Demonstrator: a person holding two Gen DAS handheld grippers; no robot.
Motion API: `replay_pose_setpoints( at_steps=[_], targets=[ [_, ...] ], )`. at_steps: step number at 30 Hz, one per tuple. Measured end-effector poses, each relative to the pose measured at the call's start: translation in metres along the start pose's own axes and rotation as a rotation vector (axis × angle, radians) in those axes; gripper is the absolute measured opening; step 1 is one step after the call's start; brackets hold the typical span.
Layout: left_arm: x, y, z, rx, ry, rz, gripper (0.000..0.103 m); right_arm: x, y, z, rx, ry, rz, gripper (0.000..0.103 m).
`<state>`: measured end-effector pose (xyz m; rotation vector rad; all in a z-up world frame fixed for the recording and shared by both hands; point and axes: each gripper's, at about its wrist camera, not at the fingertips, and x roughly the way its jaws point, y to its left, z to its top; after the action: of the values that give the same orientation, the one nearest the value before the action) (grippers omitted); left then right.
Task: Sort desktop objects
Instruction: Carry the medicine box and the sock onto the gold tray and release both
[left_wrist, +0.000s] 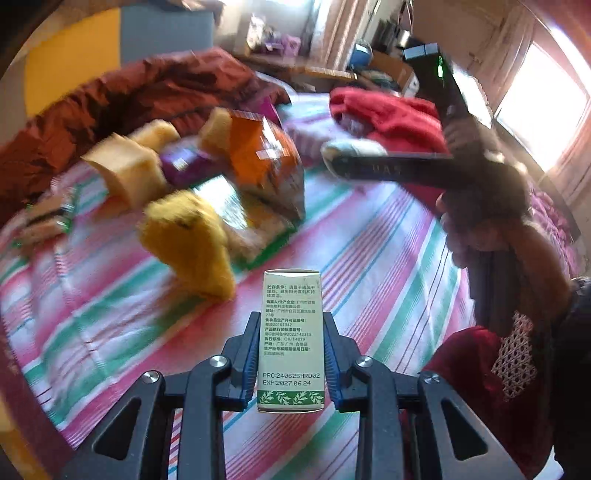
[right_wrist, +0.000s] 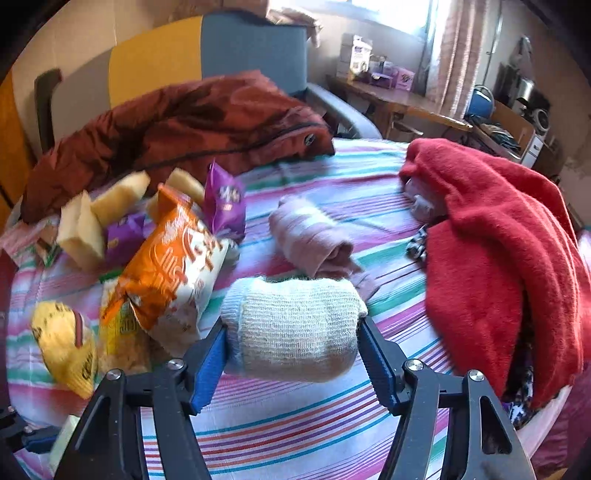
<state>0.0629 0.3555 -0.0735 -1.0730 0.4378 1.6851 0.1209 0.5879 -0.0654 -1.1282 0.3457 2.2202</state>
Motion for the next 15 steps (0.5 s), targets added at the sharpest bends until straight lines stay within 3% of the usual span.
replay_pose_setpoints(
  at_steps=[5, 11, 15],
  targets=[
    [-0.055, 0.022, -0.011, -0.073, -0.104, 0.051, 0.030, -0.017, -0.005, 0.005, 0.032, -0.076, 0.033, 0.068],
    [-0.097, 0.074, -0.026, -0.222, -0.181, 0.134, 0.030, -0.043, 0.007, 0.007, 0.013, -0.177, 0.105, 0.068],
    [-0.127, 0.122, -0.050, -0.326, -0.210, 0.208, 0.030, -0.062, 0.029, 0.008, -0.027, -0.200, 0.174, 0.068]
  ],
)
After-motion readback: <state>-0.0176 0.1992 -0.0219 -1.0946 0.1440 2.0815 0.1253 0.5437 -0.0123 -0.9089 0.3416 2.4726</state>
